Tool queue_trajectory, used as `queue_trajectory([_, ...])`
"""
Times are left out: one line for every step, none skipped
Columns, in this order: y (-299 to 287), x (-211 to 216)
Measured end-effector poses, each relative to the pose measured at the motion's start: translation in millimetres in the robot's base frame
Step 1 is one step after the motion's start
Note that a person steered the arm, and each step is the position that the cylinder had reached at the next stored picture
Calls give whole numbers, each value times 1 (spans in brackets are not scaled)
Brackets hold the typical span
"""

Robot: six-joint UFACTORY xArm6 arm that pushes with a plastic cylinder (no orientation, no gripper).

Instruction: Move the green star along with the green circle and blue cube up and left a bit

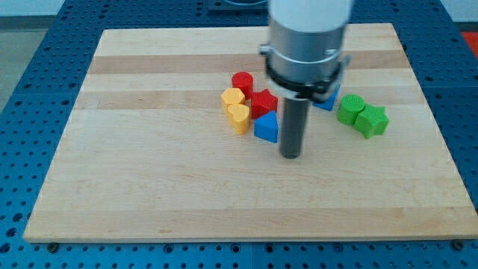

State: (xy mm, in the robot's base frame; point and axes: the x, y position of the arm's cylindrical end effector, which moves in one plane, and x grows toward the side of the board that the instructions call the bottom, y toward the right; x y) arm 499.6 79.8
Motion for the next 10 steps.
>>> queue_trajectory([57, 0])
queue_trajectory([99, -5])
queue_trajectory([111, -22])
queue_trajectory([111, -38])
queue_trajectory([111, -51])
queue_trajectory([122, -49])
queue_trajectory([159, -50])
queue_trajectory([173, -71])
queue_trajectory([171, -82])
queue_trajectory([154, -82])
